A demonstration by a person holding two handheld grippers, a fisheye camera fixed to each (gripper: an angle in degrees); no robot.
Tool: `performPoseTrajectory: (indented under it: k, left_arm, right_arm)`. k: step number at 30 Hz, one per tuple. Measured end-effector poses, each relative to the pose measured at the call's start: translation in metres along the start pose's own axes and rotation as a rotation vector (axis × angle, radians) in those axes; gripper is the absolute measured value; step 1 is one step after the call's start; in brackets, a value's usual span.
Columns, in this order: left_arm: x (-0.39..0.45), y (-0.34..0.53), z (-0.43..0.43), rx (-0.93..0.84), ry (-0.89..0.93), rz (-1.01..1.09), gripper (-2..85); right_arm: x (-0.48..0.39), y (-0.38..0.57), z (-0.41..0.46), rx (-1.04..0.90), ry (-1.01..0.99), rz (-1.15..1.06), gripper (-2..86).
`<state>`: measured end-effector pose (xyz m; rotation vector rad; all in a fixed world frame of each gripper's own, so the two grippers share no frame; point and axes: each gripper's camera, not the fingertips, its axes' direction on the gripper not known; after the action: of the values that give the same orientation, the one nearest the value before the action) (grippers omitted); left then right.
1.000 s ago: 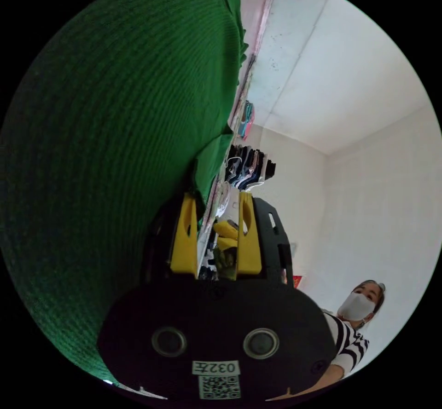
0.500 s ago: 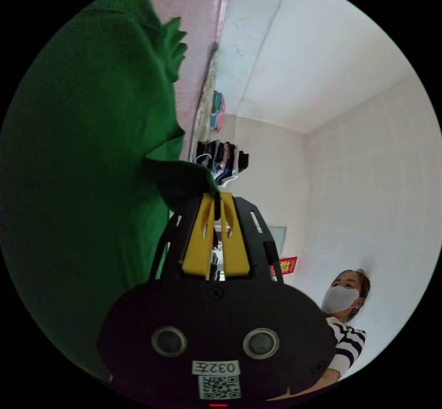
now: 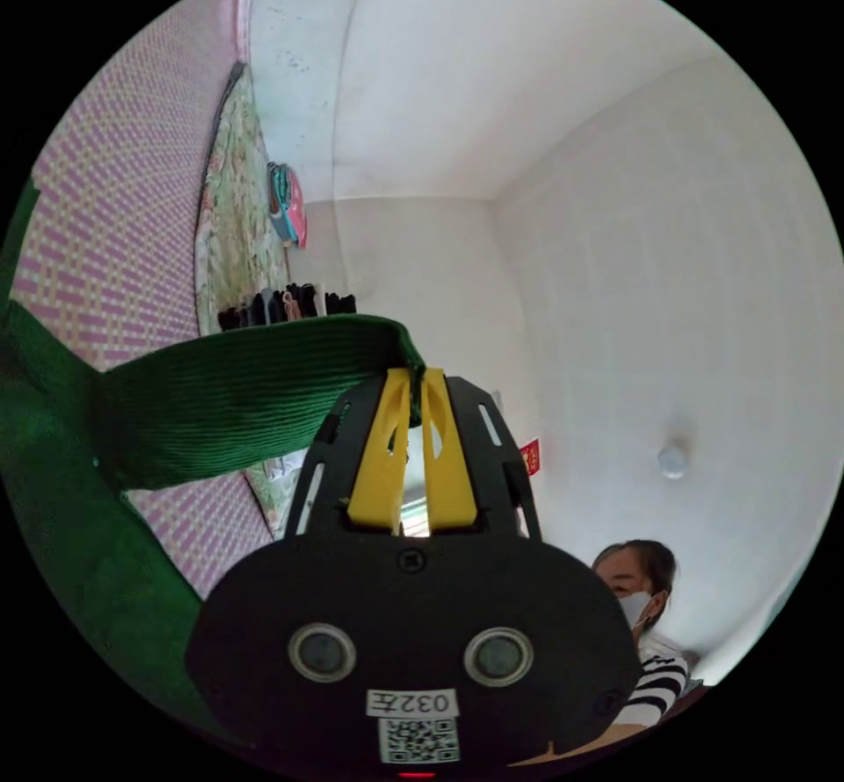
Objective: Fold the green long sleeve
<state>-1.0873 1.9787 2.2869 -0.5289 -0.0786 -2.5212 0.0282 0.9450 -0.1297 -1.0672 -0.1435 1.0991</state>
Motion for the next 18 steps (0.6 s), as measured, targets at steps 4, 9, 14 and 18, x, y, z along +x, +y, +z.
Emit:
performPoseTrajectory:
  k: [4, 9, 14, 18]
  left_arm:
    - [-0.001, -0.001, 0.015, 0.023, -0.017, -0.017, -1.5]
    - [0.002, 0.001, 0.012, 0.070, -0.020, -0.018, -1.5]
    - [0.021, 0.001, -0.024, 0.114, -0.025, -0.003, -1.6]
    - [0.042, 0.001, -0.075, 0.173, -0.047, 0.017, -1.5]
  right_arm:
    - [0.010, -0.004, 0.006, -0.015, -0.019, -0.001, 2.7]
    - [0.000, -0.005, -0.002, 0.012, 0.005, -0.037, 1.2]
    - [-0.042, -0.007, -0.009, 0.038, 0.079, -0.169, 0.6]
    - [-0.085, -0.006, -0.013, 0.047, 0.133, -0.316, 0.2]
